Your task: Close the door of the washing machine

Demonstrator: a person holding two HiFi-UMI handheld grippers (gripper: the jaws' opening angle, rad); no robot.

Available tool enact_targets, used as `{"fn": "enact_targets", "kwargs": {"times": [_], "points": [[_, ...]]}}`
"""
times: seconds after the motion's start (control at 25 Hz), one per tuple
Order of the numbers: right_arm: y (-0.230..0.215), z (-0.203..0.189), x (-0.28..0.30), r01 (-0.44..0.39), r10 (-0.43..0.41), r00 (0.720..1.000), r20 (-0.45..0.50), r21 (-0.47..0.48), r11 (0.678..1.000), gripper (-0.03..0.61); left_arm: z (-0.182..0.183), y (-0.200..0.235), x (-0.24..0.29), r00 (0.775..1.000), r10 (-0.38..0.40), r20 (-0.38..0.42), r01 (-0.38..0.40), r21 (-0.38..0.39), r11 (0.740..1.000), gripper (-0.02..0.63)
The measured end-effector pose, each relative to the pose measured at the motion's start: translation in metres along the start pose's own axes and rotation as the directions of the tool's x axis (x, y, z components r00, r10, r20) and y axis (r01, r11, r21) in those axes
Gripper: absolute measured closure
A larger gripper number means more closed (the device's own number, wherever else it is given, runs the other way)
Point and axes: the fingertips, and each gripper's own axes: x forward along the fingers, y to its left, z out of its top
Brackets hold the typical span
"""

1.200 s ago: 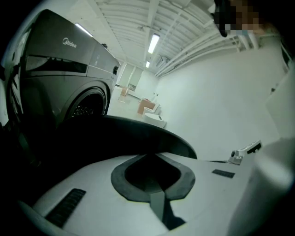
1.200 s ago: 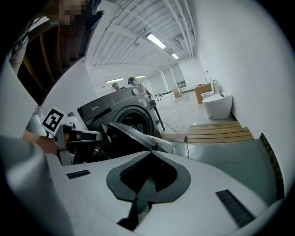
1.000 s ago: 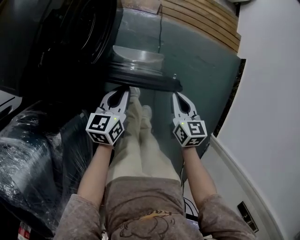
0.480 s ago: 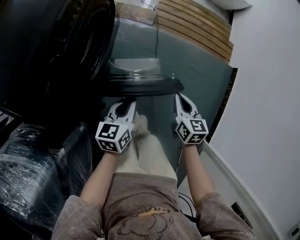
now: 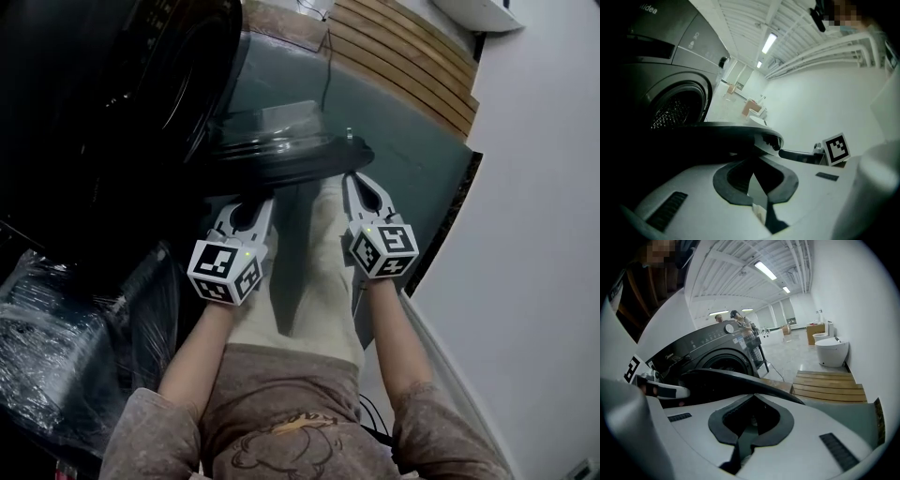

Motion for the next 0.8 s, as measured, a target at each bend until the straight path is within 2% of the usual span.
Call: {"fn": "enact_targets", "kwargs": {"times": [0.16,0.4,0.48,0.6,0.8], "points": [[0.0,0.013,0.019,-0.092,0.09,0.995,-0.039,-0.043,0.995,0.586,0.01,0.003,0.007,0.997,0.068,0.029,-0.067,-0.017,0.998,0.612],[0.01,0.04,0.052,-0.252,0.236,0.965,-0.112,-0.175,0.952,0.586,0.028,0.024,0.013,0.97,0.216,0.112,-0.207,-0.084,0.975,0.612],[0.011,0.051,0.069,-0.315,0.289,0.947,-0.144,-0.218,0.924,0.586,0.034,0.035,0.014,0.945,0.291,0.149,-0.272,-0.133,0.953,0.612],[0.017,0.069,0.093,-0.394,0.355,0.916,-0.187,-0.263,0.88,0.586,0.043,0.049,0.014,0.895,0.4,0.196,-0.361,-0.209,0.909,0.612],[0.027,0.086,0.121,-0.489,0.433,0.87,-0.235,-0.301,0.819,0.586,0.059,0.065,0.015,0.827,0.507,0.242,-0.443,-0.273,0.854,0.612]]}}
